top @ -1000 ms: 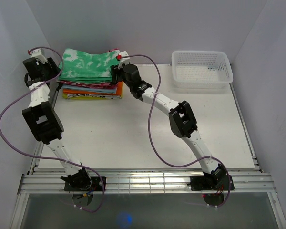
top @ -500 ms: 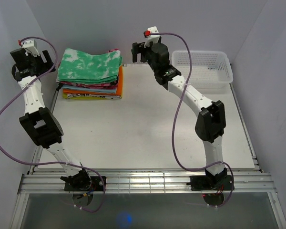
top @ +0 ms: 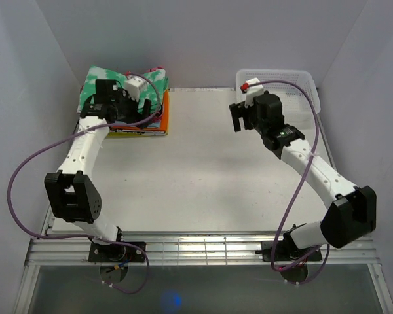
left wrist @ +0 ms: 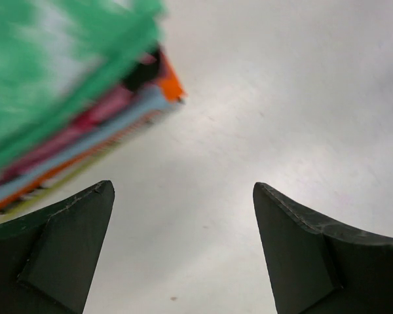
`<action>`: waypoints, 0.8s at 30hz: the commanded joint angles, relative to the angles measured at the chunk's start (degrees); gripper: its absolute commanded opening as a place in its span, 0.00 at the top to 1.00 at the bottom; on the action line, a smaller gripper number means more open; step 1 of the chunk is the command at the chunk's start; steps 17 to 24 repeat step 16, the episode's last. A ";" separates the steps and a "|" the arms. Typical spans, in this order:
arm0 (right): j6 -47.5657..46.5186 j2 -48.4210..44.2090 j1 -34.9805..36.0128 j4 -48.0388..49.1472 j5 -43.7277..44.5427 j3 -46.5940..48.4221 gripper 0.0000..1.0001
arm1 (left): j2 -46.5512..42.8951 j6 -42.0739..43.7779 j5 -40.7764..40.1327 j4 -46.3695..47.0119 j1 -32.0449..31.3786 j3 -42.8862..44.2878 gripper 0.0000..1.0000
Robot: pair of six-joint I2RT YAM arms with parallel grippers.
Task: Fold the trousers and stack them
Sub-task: Neatly place the folded trousers to the corner
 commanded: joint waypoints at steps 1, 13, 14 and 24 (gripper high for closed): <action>-4.41 -9.29 -3.15 -5.18 -0.67 -9.84 0.10 | -4.26 -0.21 -0.85 -1.22 -4.95 -8.57 0.02; -0.20 -32.24 -12.47 -14.14 -7.97 -27.64 0.10 | -11.82 -12.61 -5.68 -3.33 -9.27 -21.41 0.02; -0.11 -34.08 -12.65 -14.24 -8.06 -28.08 0.10 | -11.91 -13.31 -6.82 -3.50 -9.27 -21.42 0.02; 0.33 -35.41 -13.09 -14.76 -9.28 -28.79 0.10 | -12.44 -15.50 -8.50 -4.56 -9.27 -20.72 0.02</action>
